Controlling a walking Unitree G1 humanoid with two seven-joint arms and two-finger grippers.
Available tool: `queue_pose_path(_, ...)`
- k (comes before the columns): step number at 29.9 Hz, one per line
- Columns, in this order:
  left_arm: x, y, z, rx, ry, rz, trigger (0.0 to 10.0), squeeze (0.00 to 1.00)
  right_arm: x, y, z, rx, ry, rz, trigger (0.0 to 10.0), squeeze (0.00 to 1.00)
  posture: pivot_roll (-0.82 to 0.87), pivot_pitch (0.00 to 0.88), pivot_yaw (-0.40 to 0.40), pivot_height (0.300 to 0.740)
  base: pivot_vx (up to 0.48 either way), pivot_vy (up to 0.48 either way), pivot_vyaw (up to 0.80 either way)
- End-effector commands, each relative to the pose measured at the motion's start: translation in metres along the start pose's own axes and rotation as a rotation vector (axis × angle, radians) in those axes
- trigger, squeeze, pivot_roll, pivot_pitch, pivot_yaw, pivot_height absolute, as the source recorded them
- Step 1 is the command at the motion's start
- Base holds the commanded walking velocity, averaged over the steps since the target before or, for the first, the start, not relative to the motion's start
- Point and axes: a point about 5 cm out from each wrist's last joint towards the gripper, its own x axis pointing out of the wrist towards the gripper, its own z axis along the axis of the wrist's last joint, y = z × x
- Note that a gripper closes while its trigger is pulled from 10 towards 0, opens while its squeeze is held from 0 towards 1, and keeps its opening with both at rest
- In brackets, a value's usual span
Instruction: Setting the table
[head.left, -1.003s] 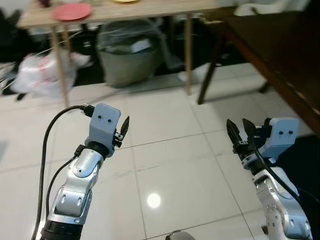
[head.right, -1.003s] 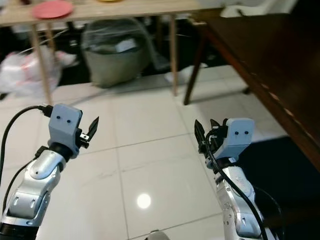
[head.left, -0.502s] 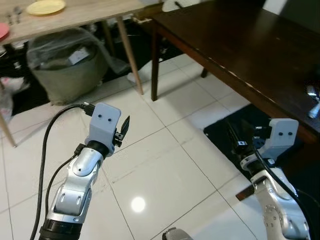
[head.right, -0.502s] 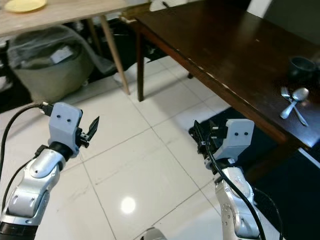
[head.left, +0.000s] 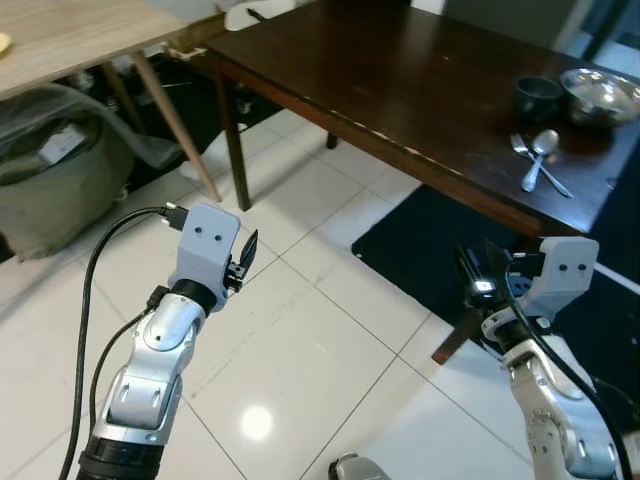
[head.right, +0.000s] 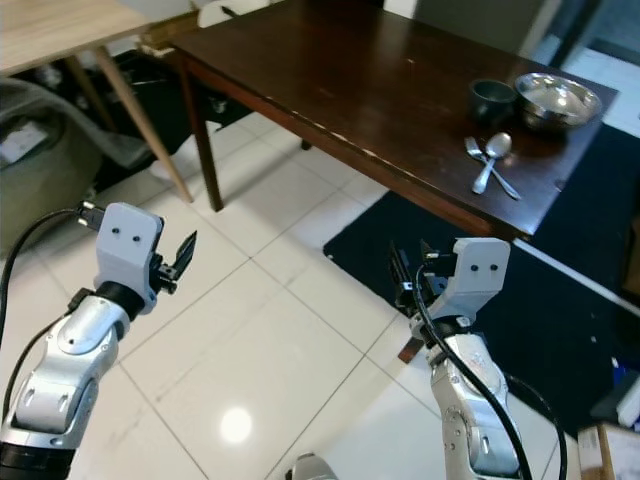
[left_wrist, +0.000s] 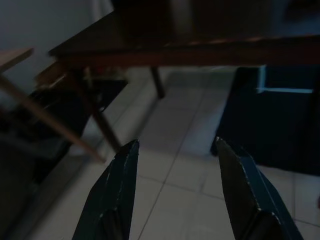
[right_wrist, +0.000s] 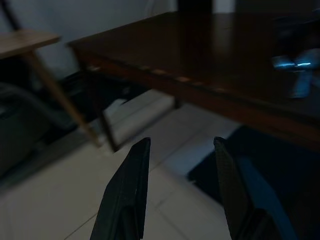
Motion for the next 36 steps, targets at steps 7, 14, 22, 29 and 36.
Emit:
queue_pose_path(7, -0.0006, -0.0024, -0.0051, 0.002, 0.026, -0.005, 10.0, 0.0, -0.0019, -0.0027, -0.0012, 0.004, 0.012, -0.01, 10.0, 0.0, -0.16, 0.025, 0.058, 0.74, 0.0, 0.0, -0.79)
queue_pose_path(14, -0.0006, -0.005, -0.0062, -0.003, 0.031, -0.011, 10.0, 0.0, -0.0024, -0.004, 0.0, -0.001, 0.01, -0.012, 10.0, 0.0, -0.17, 0.027, 0.058, 0.74, 0.0, 0.0, -0.79)
queue_pose_path(22, 0.0023, -0.0046, -0.0049, -0.002, 0.027, -0.014, 10.0, 0.0, -0.0025, -0.0028, -0.001, 0.002, 0.013, -0.012, 10.0, 0.0, -0.18, 0.022, 0.068, 0.74, 0.0, 0.0, -0.79)
queue_pose_path(29, 0.0042, -0.0026, -0.0058, 0.003, 0.028, -0.006, 10.0, 0.0, -0.0008, -0.0025, -0.0006, 0.002, 0.011, -0.006, 10.0, 0.0, -0.18, 0.016, 0.068, 0.74, 0.0, 0.0, -0.79)
queue_pose_path(36, 0.0063, 0.0002, -0.0057, 0.013, 0.023, 0.014, 10.0, 0.0, 0.0005, -0.0007, -0.0009, 0.005, 0.009, 0.0, 10.0, 0.0, -0.18, 0.007, 0.073, 0.74, 0.0, 0.0, -0.79)
